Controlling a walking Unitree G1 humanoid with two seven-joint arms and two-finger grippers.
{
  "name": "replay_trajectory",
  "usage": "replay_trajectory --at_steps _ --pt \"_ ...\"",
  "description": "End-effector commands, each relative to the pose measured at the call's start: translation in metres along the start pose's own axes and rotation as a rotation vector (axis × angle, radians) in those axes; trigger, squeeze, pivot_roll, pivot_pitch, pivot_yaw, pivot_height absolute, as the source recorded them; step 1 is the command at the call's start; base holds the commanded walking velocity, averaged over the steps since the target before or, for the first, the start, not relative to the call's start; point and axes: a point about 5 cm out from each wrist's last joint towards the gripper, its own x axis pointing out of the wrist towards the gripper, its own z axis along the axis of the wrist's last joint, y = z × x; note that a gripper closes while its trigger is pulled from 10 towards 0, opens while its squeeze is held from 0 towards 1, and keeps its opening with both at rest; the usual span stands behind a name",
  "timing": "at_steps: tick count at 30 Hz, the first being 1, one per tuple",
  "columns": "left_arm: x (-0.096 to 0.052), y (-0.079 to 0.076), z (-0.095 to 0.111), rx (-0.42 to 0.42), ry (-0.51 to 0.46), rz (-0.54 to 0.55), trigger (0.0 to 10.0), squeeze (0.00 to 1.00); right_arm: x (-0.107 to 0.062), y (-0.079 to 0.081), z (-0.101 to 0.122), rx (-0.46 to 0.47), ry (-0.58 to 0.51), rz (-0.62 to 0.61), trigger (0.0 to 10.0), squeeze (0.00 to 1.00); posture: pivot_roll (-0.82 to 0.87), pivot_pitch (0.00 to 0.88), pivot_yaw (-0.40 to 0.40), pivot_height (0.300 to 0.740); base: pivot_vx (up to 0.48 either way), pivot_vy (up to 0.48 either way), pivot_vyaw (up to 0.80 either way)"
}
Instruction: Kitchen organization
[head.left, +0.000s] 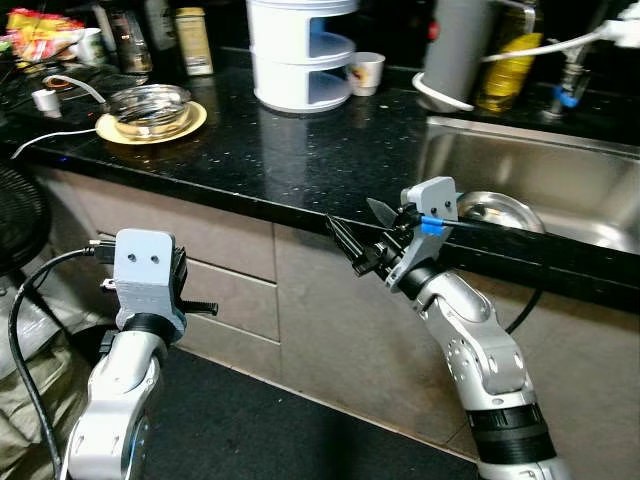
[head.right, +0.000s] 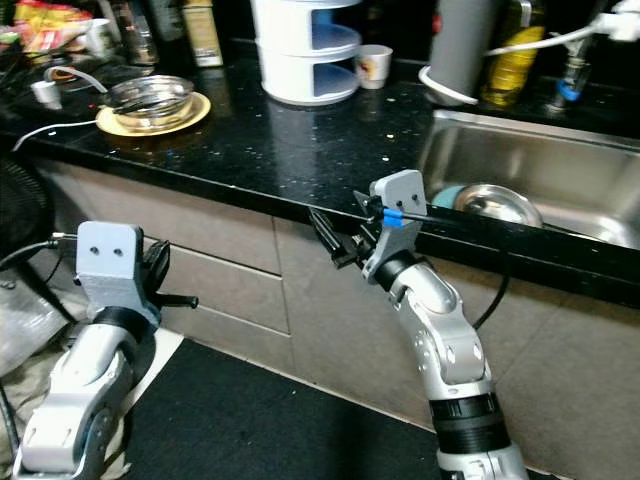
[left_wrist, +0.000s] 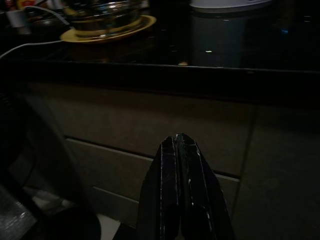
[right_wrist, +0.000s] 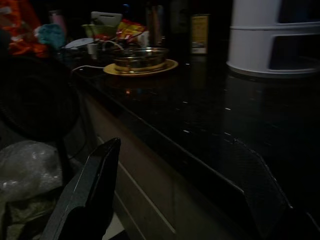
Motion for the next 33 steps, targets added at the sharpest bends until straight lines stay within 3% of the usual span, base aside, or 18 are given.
replay_trajectory --at_steps 1,26,33 --pt "0.0008 -0.0012 -0.0015 -0.006 0.001 0.001 10.0 0.0 0.003 0.0053 0.0015 -0.007 -0.007 0.025 10.0 0.0 0.1 0.0 -0.048 0.74 0.0 0.0 0.79" --pt "0.0073 -0.0092 0.0022 -0.029 -0.023 -0.027 10.0 0.0 0.0079 0.0043 0.0001 -0.019 -0.01 0.028 10.0 0.0 0.09 0.0 -0.051 0.74 0.0 0.0 0.79" --pt "0.0087 -0.0096 0.0037 -0.032 -0.029 -0.037 10.0 0.0 0.0104 0.0017 0.0003 -0.003 -0.01 -0.003 10.0 0.0 0.09 0.0 -0.049 0.74 0.0 0.0 0.0"
